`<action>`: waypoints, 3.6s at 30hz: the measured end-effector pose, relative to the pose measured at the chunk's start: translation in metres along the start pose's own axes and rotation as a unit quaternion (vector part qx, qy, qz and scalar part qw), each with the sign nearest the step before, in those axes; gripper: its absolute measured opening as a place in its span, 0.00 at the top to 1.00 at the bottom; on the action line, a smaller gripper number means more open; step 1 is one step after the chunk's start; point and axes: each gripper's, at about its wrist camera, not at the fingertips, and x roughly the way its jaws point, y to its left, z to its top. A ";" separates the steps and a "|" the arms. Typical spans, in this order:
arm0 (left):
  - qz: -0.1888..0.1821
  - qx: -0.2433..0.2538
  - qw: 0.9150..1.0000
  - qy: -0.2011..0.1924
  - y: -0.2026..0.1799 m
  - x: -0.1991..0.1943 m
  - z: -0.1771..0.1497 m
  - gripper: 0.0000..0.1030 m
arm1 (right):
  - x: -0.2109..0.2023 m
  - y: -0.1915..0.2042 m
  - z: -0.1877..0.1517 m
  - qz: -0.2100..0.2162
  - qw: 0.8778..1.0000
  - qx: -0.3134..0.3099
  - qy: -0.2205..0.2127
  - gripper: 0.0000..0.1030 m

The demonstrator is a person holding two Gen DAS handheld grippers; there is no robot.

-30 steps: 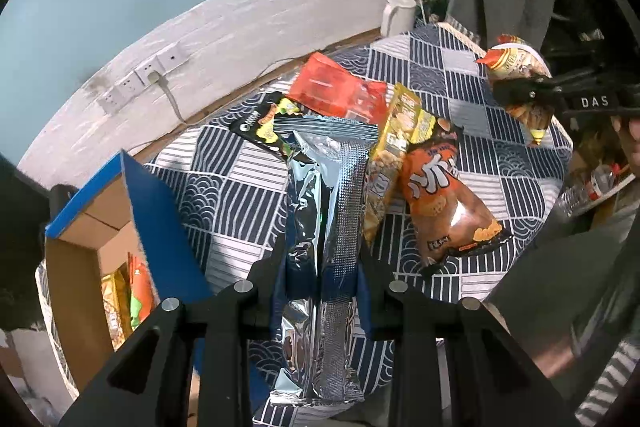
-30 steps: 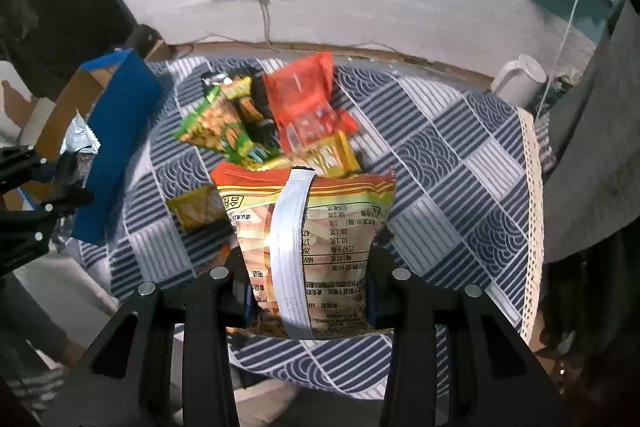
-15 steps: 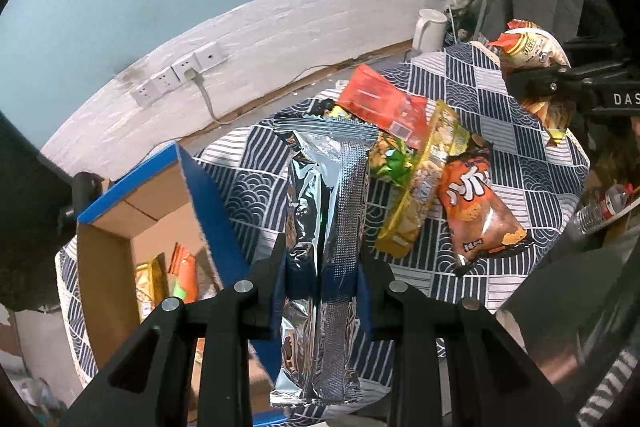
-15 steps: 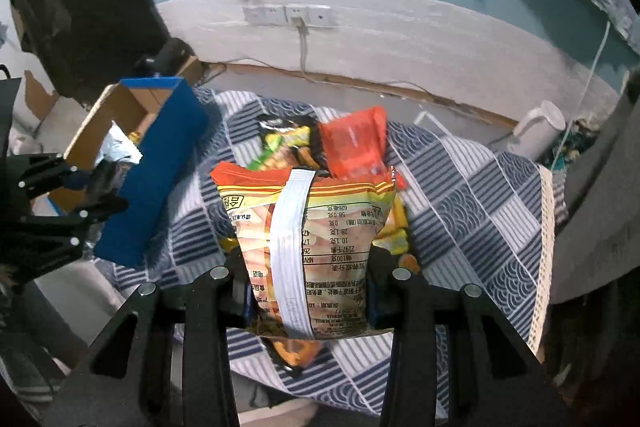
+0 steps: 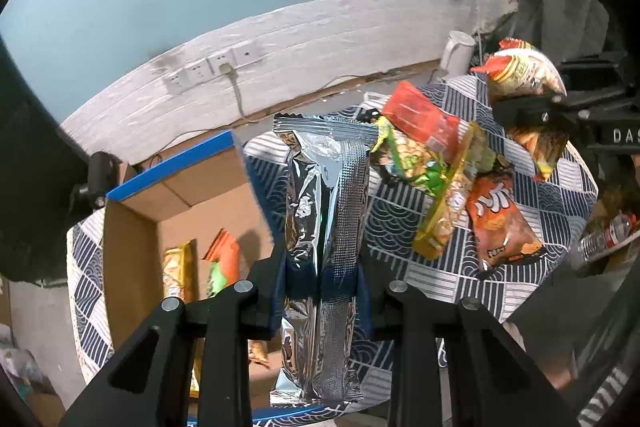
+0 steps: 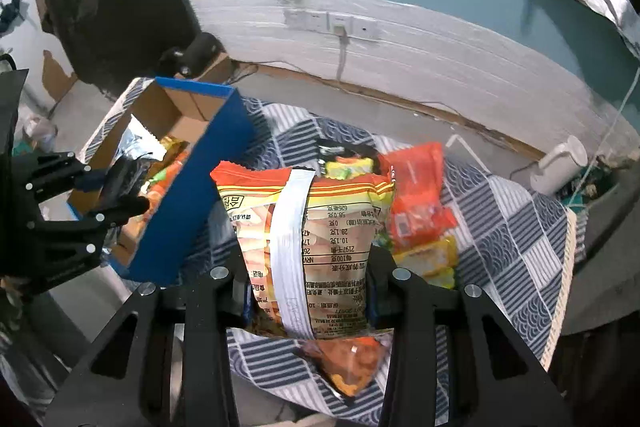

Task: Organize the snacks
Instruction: 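Lift both held packets and carry them over the cardboard box, then open both tools to drop the packets into the box, then move both tools back over the remaining snack pile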

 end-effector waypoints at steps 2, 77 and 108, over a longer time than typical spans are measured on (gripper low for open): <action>0.004 -0.007 1.000 -0.002 0.009 -0.001 -0.002 0.72 | 0.005 0.011 0.007 0.005 1.000 -0.006 0.003 0.63; 0.053 -0.089 0.994 0.017 0.104 0.007 -0.048 0.31 | 0.074 0.102 0.041 0.039 0.998 -0.033 0.045 0.32; 0.014 0.052 0.998 0.020 -0.024 0.023 -0.011 0.27 | 0.026 -0.040 -0.058 -0.040 0.994 0.088 0.057 0.23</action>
